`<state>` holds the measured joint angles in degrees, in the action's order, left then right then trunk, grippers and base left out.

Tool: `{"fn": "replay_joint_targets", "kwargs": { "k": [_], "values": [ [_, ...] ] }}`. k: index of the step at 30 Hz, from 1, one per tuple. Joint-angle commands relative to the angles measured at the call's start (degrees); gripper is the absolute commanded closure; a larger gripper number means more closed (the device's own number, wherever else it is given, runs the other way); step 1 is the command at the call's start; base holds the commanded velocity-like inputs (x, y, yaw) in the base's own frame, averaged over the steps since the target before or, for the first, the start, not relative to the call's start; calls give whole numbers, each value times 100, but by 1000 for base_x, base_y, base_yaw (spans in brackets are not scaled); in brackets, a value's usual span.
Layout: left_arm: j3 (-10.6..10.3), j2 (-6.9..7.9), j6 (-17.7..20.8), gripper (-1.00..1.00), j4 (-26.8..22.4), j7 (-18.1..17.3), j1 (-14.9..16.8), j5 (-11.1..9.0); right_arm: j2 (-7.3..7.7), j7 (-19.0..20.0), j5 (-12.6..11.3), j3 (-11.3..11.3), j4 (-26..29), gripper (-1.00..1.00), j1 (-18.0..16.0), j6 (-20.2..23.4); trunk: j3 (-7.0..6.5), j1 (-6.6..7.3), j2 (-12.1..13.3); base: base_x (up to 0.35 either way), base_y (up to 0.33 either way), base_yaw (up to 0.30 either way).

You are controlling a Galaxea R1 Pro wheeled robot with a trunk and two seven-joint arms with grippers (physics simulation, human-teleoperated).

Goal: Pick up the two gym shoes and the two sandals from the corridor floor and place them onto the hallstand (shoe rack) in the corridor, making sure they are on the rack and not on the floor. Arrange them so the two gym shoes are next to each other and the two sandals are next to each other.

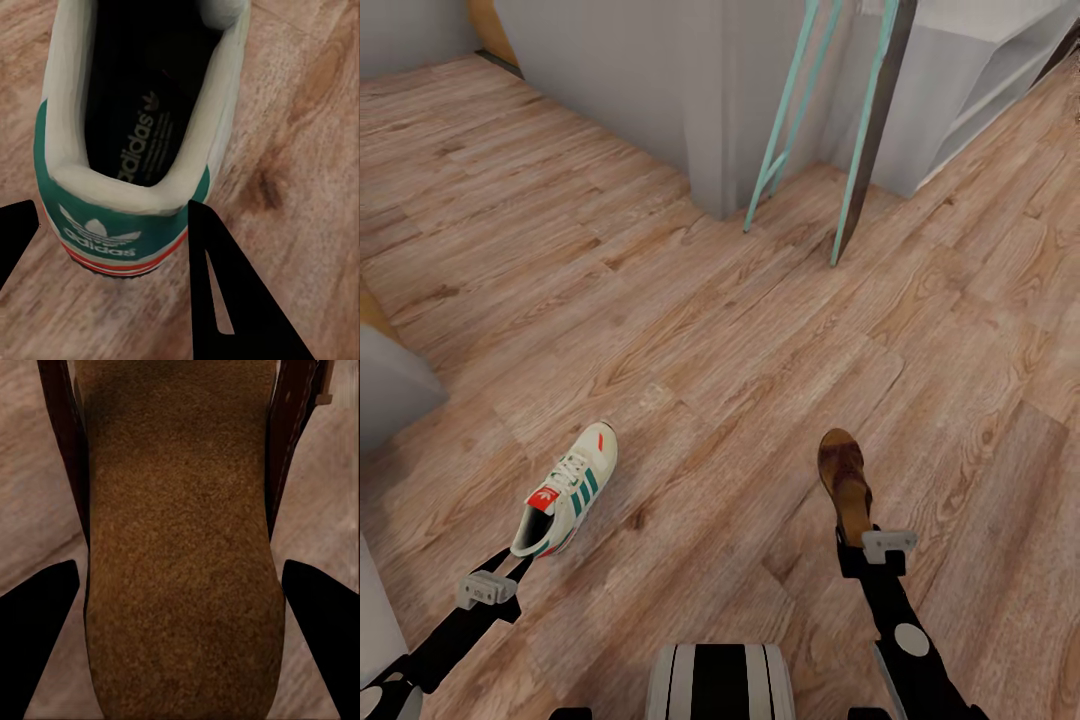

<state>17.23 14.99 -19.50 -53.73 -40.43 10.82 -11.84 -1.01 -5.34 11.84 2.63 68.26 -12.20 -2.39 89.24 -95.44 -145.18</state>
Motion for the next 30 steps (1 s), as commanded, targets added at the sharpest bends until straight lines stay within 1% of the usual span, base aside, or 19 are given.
{"fn": "replay_joint_targets", "kwargs": {
  "k": [1, 2, 4, 5, 6, 7, 8, 9, 13, 14, 15, 18, 20, 21, 24, 26, 28, 30],
  "values": [
    [3, -5, 3, 100, 9, 15, 5, -29, 167, 36, 55, 37, -2, 100, 41, -11, -6, 1, -1, 0, 0, 0],
    [3, -5, 3, 100, 9, 15, 5, -29, 167, 36, 55, 37, -2, 100, 41, -11, -15, 1, -1, 0, 0, 0],
    [2, -8, 1, 100, 10, 52, 6, -24, 289, 84, 55, 85, 0, 100, 94, -10, -33, 1, -1, 0, 0, 0],
    [1, -9, 1, 100, 9, 78, 5, -31, 385, 136, 57, 175, 6, 100, 148, -9, -42, 1, -1, 0, 0, 0],
    [-1, -8, 0, 100, 6, 87, 6, -37, 428, 170, 59, 240, 9, 100, 176, -8, -51, 1, -1, 0, 0, 0],
    [-1, -8, 0, 100, 6, 87, 6, -37, 428, 170, 59, 240, 9, 100, 176, -8, -60, 1, -1, 0, 0, 0],
    [-2, -7, 0, 100, 1, 102, 6, -45, 505, 277, 59, 392, 13, 100, 233, -8, -69, 1, -1, 0, 0, 0],
    [-2, -7, 0, 100, 1, 102, 6, -45, 505, 277, 59, 392, 13, 100, 233, -8, -78, 1, -1, 0, 0, 0],
    [0, -15, 10, 100, 6, 140, 17, -49, 591, 662, 58, 708, 56, 100, 293, -11, -113, 1, -1, 0, 0, 0],
    [-10, -19, 16, 100, 3, 149, 26, -47, 600, 758, 58, 798, 94, 100, 301, -10, -122, 1, -1, 0, 0, 0],
    [-10, -19, 16, 100, 3, 149, 26, -47, 600, 758, 58, 798, 94, 100, 301, -10, -131, 1, -1, 0, 0, 0],
    [-40, -51, 33, 100, -1, 179, 63, -21, 602, 957, 61, 1073, 306, 100, 319, -2, -158, 1, -1, 0, 0, 0],
    [-53, -79, 33, 100, -3, 210, 83, -8, 599, 1037, 59, 1208, 431, 100, 329, 10, -176, 1, -1, 0, 0, 0],
    [-53, -79, 33, 100, -3, 210, 83, -8, 599, 1037, 59, 1208, 431, 100, 329, 10, -185, 1, -1, 0, 0, 0],
    [-60, -107, 20, 100, 2, 254, 102, 3, 595, 1116, 55, 1331, 536, 100, 368, 12, -211, 1, -1, 0, 0, 0],
    [-35, -123, 6, 100, 8, 285, 113, -7, 598, 1176, 57, 1413, 634, 100, 563, -11, -229, 1, -1, 0, 0, 0],
    [-21, -120, 0, 100, 13, 298, 115, -26, 594, 1190, 57, 1433, 697, 100, 682, -42, -247, 1, -1, 0, 0, 0],
    [-30, -133, -7, 100, 12, 312, 114, -47, 564, 1196, 61, 1443, 890, 100, 895, -149, -265, 1, -1, 0, 0, 0]
  ]
}}
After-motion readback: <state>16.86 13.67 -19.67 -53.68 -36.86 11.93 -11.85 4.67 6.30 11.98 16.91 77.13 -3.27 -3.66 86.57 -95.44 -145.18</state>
